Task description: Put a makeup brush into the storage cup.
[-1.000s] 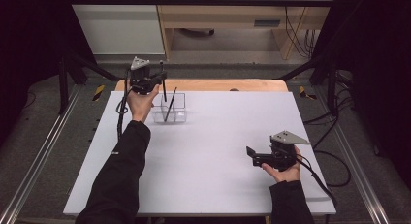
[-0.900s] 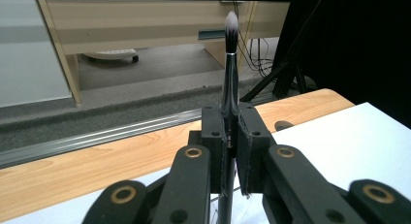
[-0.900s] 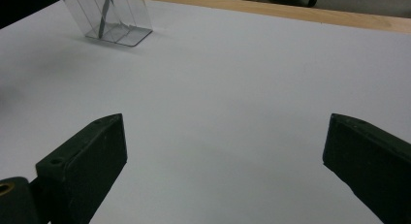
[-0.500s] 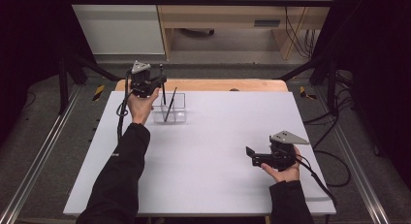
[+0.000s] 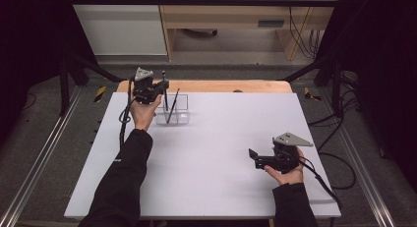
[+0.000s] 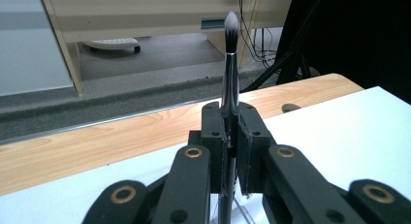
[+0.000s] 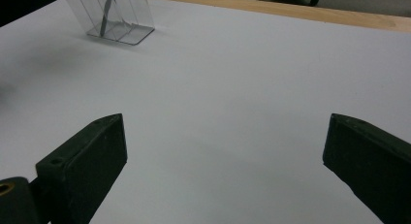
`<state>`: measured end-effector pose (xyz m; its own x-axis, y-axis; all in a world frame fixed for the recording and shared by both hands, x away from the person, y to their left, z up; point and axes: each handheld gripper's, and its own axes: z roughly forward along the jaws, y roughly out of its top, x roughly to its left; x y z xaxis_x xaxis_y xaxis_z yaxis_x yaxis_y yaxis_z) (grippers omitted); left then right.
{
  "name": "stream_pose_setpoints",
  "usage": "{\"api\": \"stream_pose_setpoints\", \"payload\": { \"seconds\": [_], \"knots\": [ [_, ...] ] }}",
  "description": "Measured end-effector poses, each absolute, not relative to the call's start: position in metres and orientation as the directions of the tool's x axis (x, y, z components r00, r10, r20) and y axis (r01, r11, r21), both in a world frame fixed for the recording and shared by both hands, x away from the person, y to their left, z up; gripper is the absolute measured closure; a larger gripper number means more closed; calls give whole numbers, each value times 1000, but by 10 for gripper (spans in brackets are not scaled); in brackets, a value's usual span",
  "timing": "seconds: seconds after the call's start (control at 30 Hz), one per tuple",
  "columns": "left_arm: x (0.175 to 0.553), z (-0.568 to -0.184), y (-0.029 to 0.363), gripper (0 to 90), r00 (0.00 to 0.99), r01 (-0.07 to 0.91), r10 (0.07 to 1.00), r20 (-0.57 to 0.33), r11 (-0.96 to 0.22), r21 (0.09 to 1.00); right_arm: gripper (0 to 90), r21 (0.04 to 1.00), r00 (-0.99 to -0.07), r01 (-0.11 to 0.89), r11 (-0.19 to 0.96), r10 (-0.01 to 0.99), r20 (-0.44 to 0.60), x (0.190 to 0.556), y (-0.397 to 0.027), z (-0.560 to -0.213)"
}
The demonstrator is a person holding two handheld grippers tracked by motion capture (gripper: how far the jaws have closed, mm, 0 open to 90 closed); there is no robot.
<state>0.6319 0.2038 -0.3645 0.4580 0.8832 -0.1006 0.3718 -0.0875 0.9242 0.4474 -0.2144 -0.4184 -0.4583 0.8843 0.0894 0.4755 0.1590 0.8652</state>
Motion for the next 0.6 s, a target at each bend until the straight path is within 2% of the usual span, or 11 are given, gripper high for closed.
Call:
{"api": "stream_pose_setpoints", "payload": {
  "seconds": [0.6],
  "knots": [
    [624,-384,203,832,470,370,877,-96,-98,924,27,865,-460,474,162,884,87,447,-214,-418]
  ]
}}
